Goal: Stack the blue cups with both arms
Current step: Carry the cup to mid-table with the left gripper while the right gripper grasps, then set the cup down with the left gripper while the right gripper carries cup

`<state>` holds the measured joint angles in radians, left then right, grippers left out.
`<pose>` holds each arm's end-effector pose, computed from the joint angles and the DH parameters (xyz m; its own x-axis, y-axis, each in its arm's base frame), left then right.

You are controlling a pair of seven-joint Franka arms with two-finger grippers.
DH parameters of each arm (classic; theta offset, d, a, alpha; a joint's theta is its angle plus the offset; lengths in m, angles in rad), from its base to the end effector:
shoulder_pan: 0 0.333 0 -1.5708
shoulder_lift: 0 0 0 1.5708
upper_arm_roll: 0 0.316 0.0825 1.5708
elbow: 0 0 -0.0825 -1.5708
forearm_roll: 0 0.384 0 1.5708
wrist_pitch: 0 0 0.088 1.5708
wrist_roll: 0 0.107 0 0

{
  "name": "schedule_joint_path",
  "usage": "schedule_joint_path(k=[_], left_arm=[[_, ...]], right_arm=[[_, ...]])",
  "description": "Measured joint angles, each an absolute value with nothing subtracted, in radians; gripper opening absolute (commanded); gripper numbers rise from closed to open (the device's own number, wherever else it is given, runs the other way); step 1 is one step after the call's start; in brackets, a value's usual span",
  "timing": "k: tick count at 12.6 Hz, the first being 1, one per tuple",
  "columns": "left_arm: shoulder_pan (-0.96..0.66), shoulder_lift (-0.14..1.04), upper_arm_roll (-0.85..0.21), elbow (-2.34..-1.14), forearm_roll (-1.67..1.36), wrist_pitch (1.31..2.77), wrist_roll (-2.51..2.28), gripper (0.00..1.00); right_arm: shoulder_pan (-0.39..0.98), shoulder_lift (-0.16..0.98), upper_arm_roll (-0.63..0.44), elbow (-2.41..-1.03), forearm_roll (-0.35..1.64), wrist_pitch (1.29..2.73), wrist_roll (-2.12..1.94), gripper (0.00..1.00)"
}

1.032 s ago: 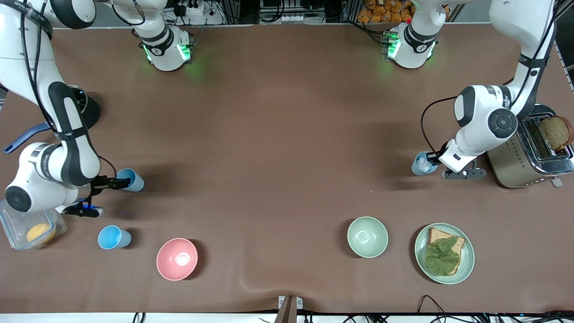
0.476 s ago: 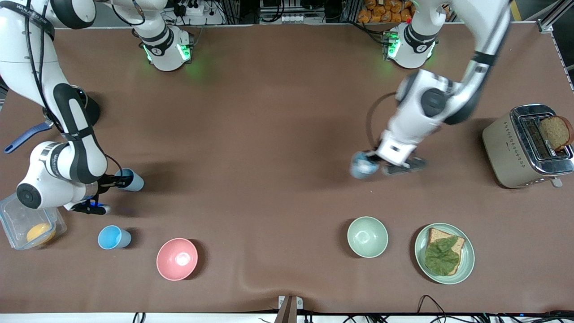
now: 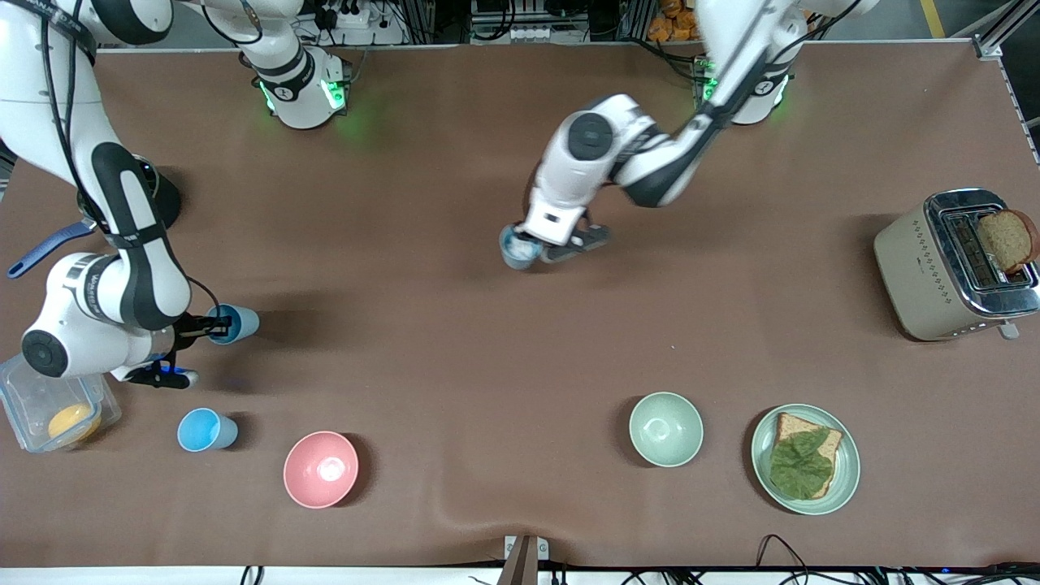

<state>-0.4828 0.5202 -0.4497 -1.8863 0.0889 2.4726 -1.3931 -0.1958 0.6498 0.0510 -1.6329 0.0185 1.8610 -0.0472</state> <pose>0.4002 -0.5072 0.2657 0.8930 0.4308 -0.1306 0.4470 -0.8826 0.1455 0.6312 -0.0936 0.2132 0.9096 -0.0872 -0.4062 -0.1235 -0.9903 -0.0641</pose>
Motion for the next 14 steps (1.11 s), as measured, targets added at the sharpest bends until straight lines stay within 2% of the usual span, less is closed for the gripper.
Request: schedule_joint_path(k=[1, 2, 3, 6, 8, 14], left_arm=[[-0.518, 0.572, -0.445, -1.847, 0.156, 2.473, -1.477, 0.0], [-0.54, 0.62, -0.442, -1.813, 0.22, 2.473, -1.549, 0.46], [-0.549, 0.64, -0.445, -1.785, 0.259, 2.464, -1.601, 0.99], [-0.55, 0.673, -0.432, -1.74, 0.298, 2.466, -1.637, 1.0], [-0.539, 0.654, -0.43, -1.706, 0.3, 2.434, -1.637, 1.0], [-0.475, 0.358, -0.431, -1.582, 0.288, 2.049, -1.483, 1.0]], right_arm=[[-0.193, 0.629, 0.061, -1.632, 0.018, 1.838, -0.047, 0.0], [-0.185, 0.607, 0.068, -1.632, 0.019, 1.814, -0.047, 0.0], [-0.174, 0.587, 0.074, -1.632, 0.019, 1.792, -0.046, 0.0], [-0.105, 0.532, 0.08, -1.633, 0.059, 1.747, -0.044, 0.0], [-0.048, 0.507, 0.081, -1.633, 0.08, 1.742, -0.04, 0.0], [0.234, 0.478, 0.086, -1.644, 0.1, 1.819, 0.306, 0.0]])
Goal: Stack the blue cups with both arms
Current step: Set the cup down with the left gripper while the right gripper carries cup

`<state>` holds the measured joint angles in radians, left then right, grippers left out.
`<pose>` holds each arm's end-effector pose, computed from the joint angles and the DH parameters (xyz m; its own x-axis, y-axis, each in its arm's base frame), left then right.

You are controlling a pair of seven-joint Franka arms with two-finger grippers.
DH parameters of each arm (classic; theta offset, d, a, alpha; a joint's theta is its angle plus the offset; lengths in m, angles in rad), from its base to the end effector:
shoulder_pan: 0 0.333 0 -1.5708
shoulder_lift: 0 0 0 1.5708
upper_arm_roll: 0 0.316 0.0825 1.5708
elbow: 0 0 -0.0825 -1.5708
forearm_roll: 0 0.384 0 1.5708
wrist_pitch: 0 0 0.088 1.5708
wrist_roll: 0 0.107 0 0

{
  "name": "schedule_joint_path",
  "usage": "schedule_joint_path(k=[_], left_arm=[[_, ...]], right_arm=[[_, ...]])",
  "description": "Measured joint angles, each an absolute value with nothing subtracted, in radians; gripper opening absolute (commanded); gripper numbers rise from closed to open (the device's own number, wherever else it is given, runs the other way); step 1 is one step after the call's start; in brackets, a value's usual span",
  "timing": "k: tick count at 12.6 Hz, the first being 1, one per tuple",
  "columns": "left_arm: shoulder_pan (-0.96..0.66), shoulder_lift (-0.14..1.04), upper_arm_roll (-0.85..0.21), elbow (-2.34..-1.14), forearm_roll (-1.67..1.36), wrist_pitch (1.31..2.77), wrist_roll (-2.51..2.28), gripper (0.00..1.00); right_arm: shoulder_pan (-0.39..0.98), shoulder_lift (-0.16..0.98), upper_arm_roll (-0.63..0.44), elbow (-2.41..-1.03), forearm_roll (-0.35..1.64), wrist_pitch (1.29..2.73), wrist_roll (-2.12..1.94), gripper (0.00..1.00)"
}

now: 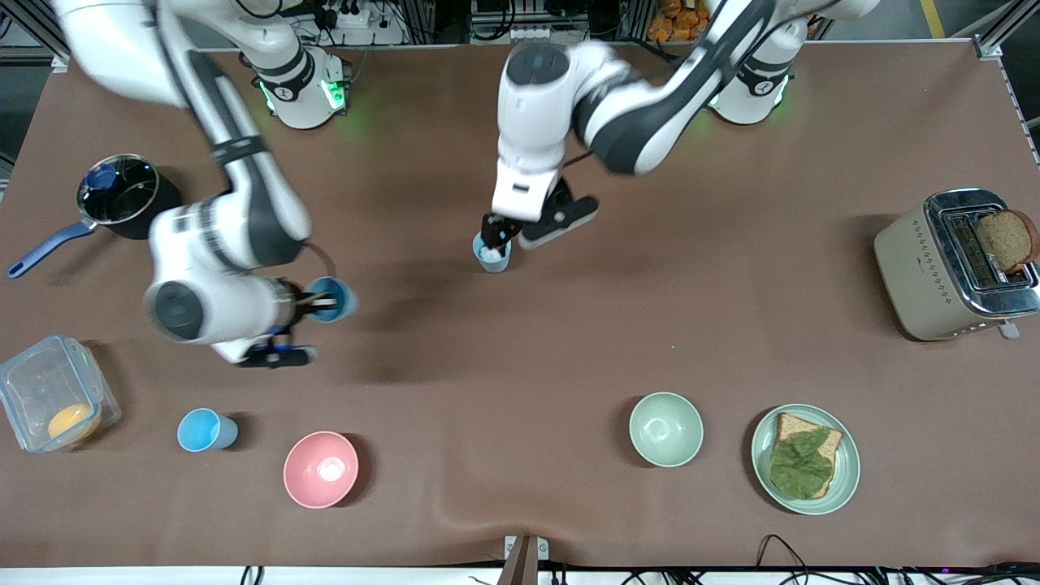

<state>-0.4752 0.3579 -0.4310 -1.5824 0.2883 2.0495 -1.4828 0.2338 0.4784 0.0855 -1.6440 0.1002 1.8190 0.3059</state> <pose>0.4539 -0.4969 0.4604 0.8667 0.4797 0.1367 0.4648 -0.8762 0.1275 0.6080 0.2039 0.3178 0.9462 -0.0233 -0.3227 -0.0343 -0.9990 -0.0285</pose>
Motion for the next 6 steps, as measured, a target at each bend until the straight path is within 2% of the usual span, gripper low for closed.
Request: schedule_joint_path(k=[2, 6], left_arm=[[-0.411, 0.265, -0.43, -1.569, 0.274, 1.949, -1.341, 1.0], [-0.173, 0.135, -0.424, -1.568, 0.159, 1.777, -0.909, 1.0]], right_arm=[[0.307, 0.478, 0.085, -1.648, 0.129, 1.837, 0.425, 0.0], [0.378, 0.475, 0.085, -1.647, 0.202, 1.848, 0.576, 0.0]])
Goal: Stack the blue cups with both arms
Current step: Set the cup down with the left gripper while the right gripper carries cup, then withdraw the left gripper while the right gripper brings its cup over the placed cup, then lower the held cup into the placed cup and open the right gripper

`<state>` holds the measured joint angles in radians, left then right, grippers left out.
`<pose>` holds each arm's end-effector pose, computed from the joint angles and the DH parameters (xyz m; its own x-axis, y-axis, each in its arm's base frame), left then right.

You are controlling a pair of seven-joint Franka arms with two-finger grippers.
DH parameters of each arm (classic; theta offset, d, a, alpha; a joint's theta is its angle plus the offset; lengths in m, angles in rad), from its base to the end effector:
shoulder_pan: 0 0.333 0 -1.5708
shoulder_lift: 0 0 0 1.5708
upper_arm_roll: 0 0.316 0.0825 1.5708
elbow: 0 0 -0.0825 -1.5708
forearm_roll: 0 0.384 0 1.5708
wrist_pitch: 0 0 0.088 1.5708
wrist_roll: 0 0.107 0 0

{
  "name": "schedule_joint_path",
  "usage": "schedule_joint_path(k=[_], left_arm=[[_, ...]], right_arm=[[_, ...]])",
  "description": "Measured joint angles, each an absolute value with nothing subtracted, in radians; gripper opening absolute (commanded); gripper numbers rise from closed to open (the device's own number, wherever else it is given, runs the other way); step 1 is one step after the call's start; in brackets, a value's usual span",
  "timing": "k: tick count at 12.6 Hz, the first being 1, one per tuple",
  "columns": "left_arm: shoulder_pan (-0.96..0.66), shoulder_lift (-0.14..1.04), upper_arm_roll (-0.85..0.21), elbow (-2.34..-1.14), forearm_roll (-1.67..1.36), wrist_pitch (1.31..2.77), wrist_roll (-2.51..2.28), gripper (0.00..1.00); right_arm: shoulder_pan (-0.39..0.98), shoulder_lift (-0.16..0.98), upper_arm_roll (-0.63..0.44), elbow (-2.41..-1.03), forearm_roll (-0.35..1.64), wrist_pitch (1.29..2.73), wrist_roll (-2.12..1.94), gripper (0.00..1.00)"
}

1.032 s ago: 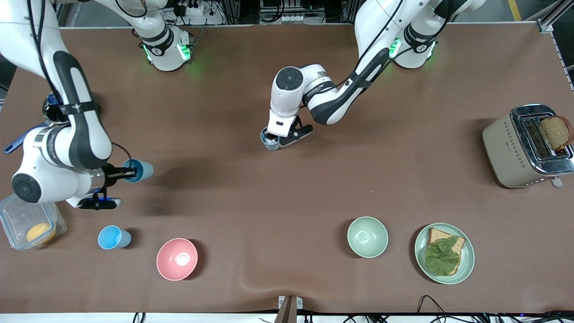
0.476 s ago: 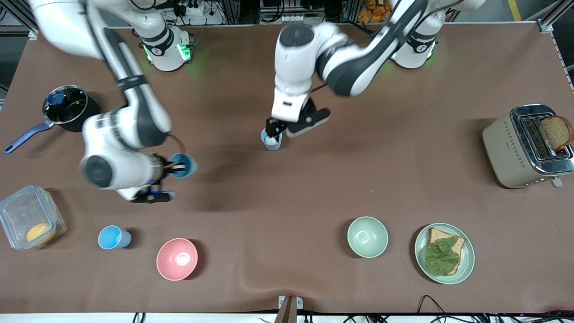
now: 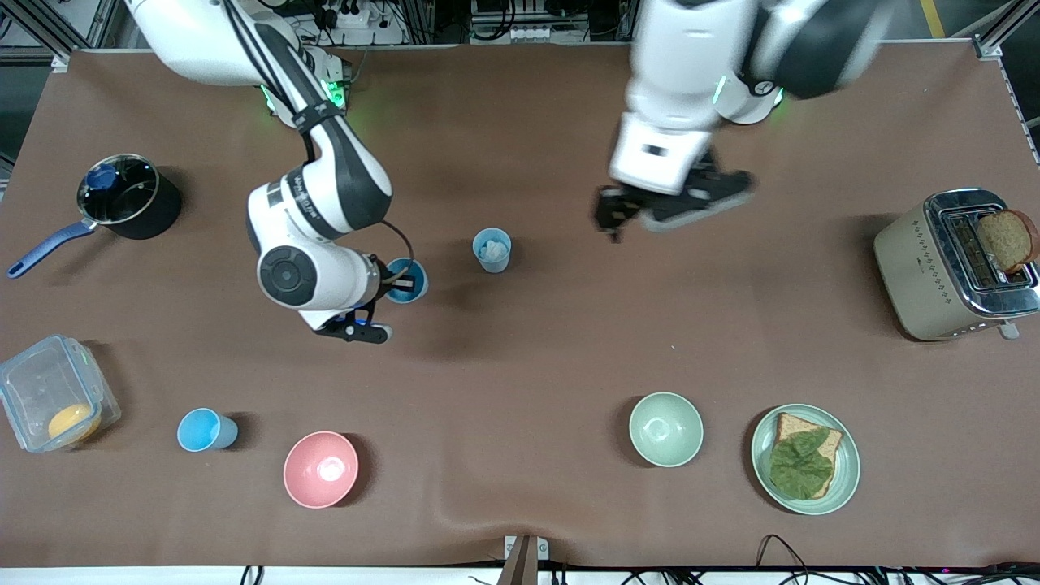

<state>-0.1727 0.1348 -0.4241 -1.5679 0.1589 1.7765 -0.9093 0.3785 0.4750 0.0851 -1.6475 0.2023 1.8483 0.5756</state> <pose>0.5198 -0.3179 0.5733 0.9490 0.2860 0.1327 0.2881 -0.9576 0.0040 0.5722 0.2975 0.3214 0.9209 -0.1807 -0.3455 -0.2016 -0.9791 -0.0252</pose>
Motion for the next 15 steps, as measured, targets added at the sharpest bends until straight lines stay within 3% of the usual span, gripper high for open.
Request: schedule_joint_path(k=[7, 11, 15], left_arm=[[0.091, 0.047, -0.422, -1.568, 0.133, 1.651, -0.488, 1.0], [0.129, 0.044, -0.422, -1.572, 0.133, 1.646, -0.379, 1.0], [0.128, 0.044, -0.427, -1.574, 0.133, 1.642, -0.353, 1.0]], right_arm=[[0.6, 0.461, 0.085, -1.746, 0.209, 1.977, 0.866, 0.0], [0.624, 0.392, 0.085, -1.859, 0.235, 2.034, 0.874, 0.0], [0.644, 0.384, 0.085, -1.878, 0.244, 2.139, 0.879, 0.0]])
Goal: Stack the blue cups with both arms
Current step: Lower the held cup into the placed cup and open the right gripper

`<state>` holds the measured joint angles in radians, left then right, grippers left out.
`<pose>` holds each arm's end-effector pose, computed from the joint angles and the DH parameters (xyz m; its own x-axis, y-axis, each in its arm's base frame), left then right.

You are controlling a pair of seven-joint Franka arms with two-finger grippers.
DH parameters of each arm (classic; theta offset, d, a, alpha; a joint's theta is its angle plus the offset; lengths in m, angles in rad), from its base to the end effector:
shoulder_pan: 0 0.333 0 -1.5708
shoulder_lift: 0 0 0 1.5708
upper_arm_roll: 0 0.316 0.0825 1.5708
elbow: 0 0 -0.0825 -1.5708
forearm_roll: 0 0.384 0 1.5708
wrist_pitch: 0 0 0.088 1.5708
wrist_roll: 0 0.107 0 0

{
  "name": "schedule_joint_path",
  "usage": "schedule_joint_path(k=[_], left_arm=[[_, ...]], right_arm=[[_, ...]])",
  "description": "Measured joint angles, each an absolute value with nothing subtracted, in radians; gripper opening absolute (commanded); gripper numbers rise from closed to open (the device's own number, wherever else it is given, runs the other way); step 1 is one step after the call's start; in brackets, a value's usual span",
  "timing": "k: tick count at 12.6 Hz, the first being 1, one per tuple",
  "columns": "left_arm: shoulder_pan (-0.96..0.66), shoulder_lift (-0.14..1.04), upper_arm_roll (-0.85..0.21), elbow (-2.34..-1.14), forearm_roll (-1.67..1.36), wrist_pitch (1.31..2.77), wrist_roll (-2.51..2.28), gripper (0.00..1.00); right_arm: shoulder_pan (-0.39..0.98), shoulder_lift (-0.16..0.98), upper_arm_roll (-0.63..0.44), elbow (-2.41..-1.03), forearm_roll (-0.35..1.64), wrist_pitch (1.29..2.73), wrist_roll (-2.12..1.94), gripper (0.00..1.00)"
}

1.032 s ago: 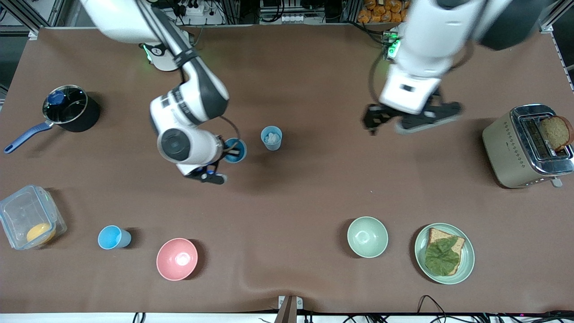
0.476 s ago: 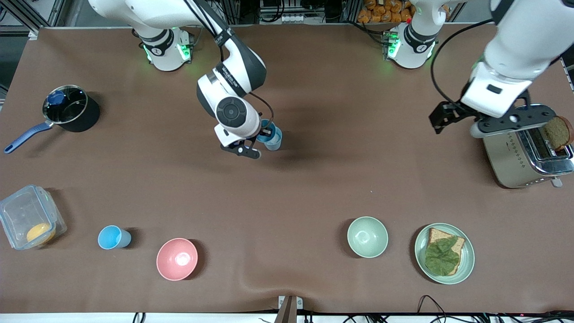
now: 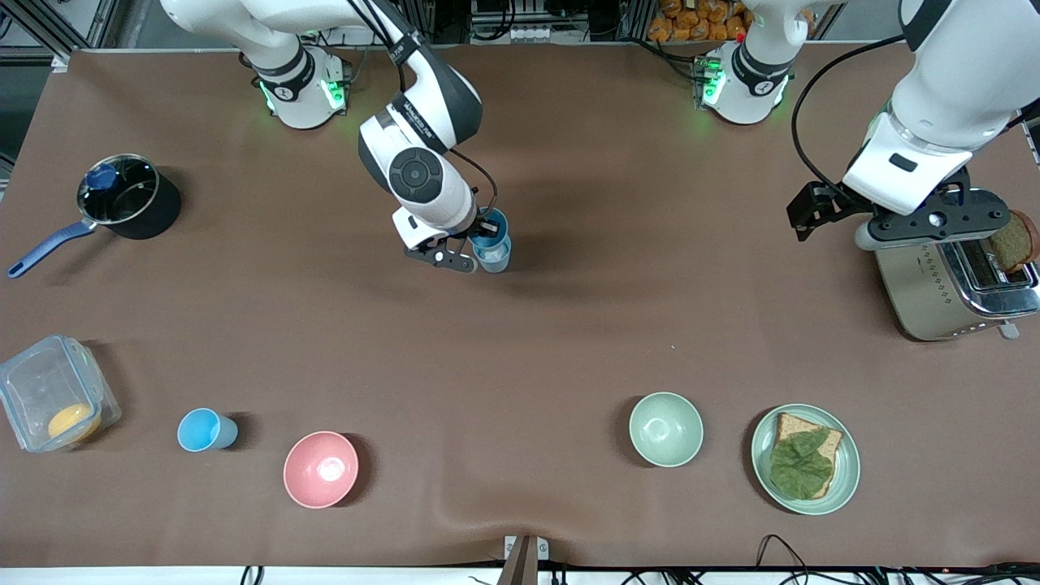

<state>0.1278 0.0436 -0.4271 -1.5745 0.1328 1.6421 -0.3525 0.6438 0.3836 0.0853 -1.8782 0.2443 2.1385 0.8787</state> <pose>0.5531 -0.1514 0.6073 0.9969 0.0429 0.0652 0.0492 -0.9940 -0.0979 0.4561 0.4176 0.2991 0.9253 -0.2803 -0.2556 -0.2979 -0.9540 -0.0324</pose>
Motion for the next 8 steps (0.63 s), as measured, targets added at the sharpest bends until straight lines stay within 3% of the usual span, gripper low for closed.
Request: schedule_joint_path(k=[8], left_arm=[[0.128, 0.045, -0.434, -1.591, 0.133, 1.625, -0.348, 1.0]], right_arm=[[0.673, 0.405, 0.085, -1.894, 0.244, 2.153, 0.879, 0.0]])
